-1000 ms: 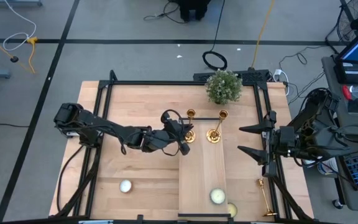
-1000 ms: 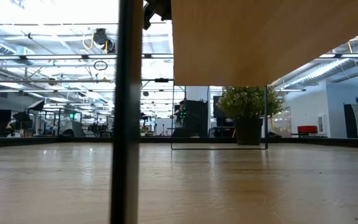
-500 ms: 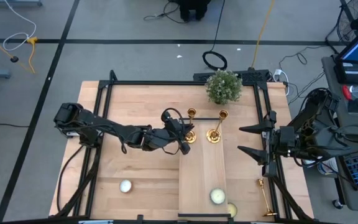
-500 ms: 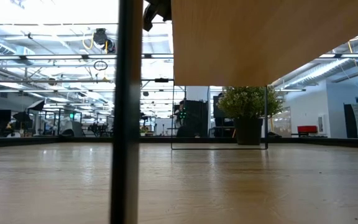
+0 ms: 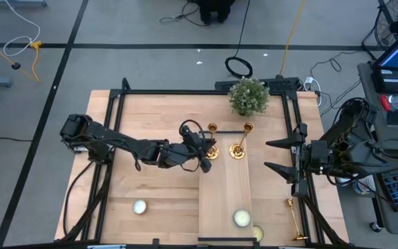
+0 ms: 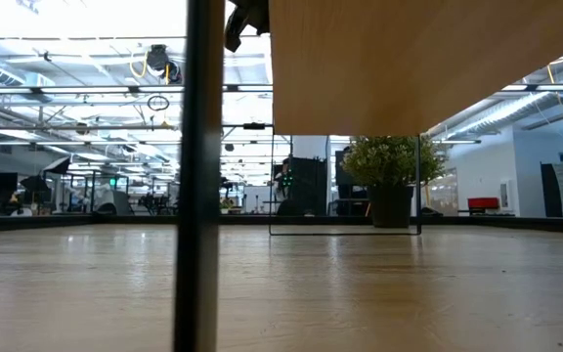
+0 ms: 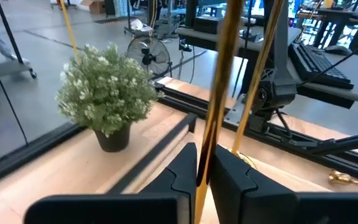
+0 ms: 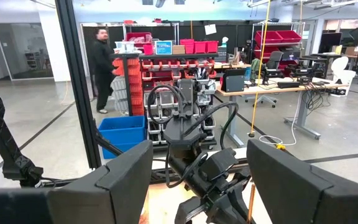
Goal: Pick & Place candle stick holders
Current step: Put the top gold candle holder on the shelf
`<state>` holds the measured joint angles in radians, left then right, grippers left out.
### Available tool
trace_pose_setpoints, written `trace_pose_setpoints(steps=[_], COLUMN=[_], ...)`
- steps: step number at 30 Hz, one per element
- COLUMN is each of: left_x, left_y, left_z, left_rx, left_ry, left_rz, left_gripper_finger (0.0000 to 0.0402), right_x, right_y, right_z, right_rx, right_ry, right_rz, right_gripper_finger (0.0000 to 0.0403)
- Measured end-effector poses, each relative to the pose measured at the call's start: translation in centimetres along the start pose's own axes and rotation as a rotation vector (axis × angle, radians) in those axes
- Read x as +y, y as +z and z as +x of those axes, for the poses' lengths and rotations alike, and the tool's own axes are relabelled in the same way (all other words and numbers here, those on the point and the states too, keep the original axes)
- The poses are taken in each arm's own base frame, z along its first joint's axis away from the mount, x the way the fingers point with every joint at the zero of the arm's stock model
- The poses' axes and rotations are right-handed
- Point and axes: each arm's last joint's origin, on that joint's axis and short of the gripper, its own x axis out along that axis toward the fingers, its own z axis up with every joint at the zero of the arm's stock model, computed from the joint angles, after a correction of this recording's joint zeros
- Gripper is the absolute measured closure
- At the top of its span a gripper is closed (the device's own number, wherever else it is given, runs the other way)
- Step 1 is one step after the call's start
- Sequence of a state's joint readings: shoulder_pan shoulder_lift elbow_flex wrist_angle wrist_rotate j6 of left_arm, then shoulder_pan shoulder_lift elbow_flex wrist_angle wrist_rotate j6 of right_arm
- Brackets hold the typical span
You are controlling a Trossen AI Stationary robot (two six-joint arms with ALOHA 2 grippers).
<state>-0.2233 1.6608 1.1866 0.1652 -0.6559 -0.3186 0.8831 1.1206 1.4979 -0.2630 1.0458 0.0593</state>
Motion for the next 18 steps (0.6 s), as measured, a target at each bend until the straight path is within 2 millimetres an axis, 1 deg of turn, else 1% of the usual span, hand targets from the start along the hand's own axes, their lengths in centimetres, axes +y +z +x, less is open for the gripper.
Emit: trace_pose_setpoints(steps=[4, 9, 18], left_x=[0.0, -0.19, -0.45], left_y=[-0.59, -0.66, -0.7], left_z=[0.03, -0.1, -0.39], left_rx=[0.036, 0.041, 0.028], left_ry=[0.0, -0.012, 0.014], left_rz=[0.012, 0.006, 0.004], left_gripper_finger=[0.0361, 0.0361, 0.0319], right_x=[0.0, 0.0, 0.0], right_y=[0.0, 0.0, 0.01], right_z=[0.0, -0.01, 0.0], right_rx=[0.0, 0.0, 0.0], right_ry=[-0.001, 0.0, 0.0], right_rz=[0.0, -0.001, -0.004], right_gripper_finger=[0.0147, 0.0147, 0.0147])
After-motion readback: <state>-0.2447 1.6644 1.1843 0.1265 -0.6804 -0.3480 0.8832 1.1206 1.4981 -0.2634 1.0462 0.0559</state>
